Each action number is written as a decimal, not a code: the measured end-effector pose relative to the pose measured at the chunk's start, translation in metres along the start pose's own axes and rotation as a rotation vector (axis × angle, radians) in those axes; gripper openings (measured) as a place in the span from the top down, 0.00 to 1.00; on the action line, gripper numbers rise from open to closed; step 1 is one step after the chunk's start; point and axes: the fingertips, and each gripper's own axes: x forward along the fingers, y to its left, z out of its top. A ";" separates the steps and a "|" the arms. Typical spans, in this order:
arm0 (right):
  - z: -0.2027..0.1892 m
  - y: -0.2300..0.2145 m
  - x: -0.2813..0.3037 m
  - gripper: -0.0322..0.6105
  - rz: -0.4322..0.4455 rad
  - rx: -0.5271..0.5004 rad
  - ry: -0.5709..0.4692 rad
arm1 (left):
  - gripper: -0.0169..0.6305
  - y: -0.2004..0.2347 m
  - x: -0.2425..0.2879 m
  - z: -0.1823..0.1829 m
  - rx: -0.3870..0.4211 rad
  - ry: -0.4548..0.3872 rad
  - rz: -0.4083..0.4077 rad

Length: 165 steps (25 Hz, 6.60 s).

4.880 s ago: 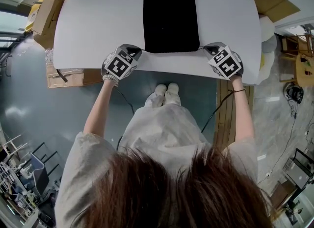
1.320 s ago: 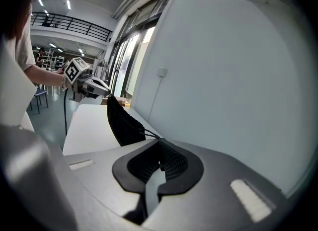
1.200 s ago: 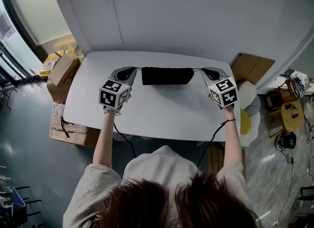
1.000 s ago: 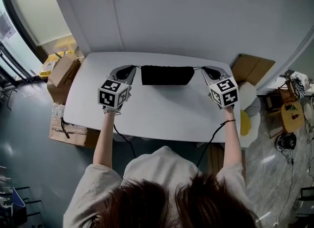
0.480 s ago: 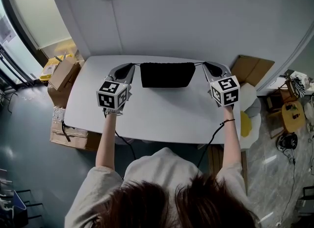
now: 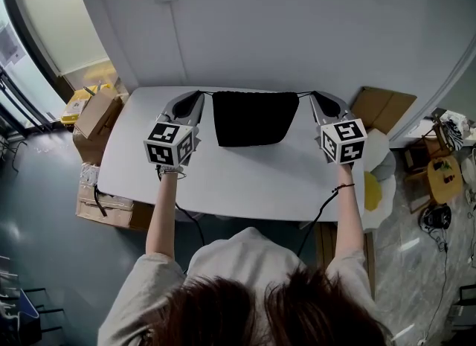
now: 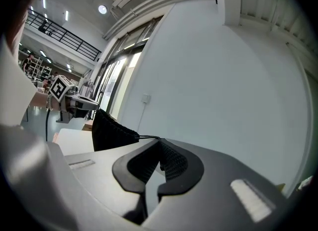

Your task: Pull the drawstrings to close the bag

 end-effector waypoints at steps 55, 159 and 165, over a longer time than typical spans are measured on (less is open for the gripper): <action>0.005 -0.020 -0.026 0.93 -0.209 0.121 -0.062 | 0.97 0.014 -0.026 0.008 -0.037 -0.039 0.132; 0.010 -0.056 -0.039 0.93 -0.427 0.236 -0.086 | 0.97 0.057 -0.043 0.014 -0.078 -0.074 0.220; 0.009 -0.059 -0.038 0.93 -0.438 0.247 -0.086 | 0.97 0.059 -0.041 0.014 -0.083 -0.073 0.222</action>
